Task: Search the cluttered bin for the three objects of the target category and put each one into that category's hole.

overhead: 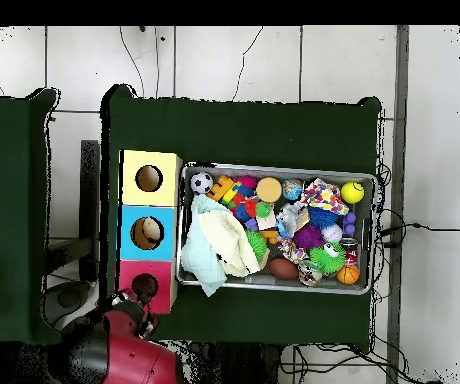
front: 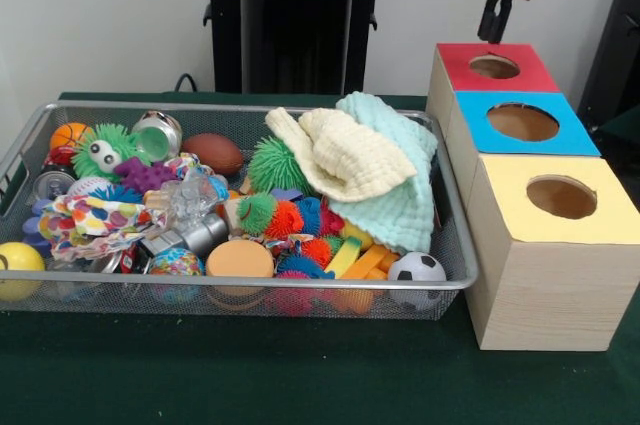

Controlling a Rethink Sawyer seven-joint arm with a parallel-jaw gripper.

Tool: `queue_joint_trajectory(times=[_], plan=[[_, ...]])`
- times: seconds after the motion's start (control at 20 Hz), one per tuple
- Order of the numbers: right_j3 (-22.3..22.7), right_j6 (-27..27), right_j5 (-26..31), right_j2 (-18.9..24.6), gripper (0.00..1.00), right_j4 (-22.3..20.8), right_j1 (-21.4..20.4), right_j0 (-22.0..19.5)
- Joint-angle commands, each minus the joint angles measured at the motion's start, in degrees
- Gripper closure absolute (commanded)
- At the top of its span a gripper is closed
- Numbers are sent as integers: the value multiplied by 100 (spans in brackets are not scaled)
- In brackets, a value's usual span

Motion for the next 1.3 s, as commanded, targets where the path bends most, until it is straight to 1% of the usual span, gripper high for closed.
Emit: queue_joint_trajectory(times=[0.05, 0.25, 0.4, 0.5, 0.6, 0.75, 0.85, 0.9, 0.95, 1.05, 1.15, 1.3], plan=[[-137, 183, 954, -12, 100, -509, -599, -651], [-137, -133, 1199, 77, 100, -813, -840, -1081], [25, -456, 1060, 284, 100, -1040, -1021, -1516], [180, -772, 705, 538, 100, -1218, -1080, -1928], [357, -1072, 301, 907, 100, -1434, -1102, -2482], [347, -1368, -178, 1318, 100, -2068, -976, -3271], [291, -1472, -406, 1609, 100, -2559, -821, -3841], [184, -1520, -416, 1634, 100, -2826, -743, -4033], [117, -1587, -408, 1770, 100, -3031, -684, -4290], [-128, -1701, -215, 1914, 100, -3435, -629, -4641], [-333, -1793, -47, 2160, 100, -3777, -588, -5019], [-595, -1871, 340, 2441, 100, -4135, -635, -5370]])
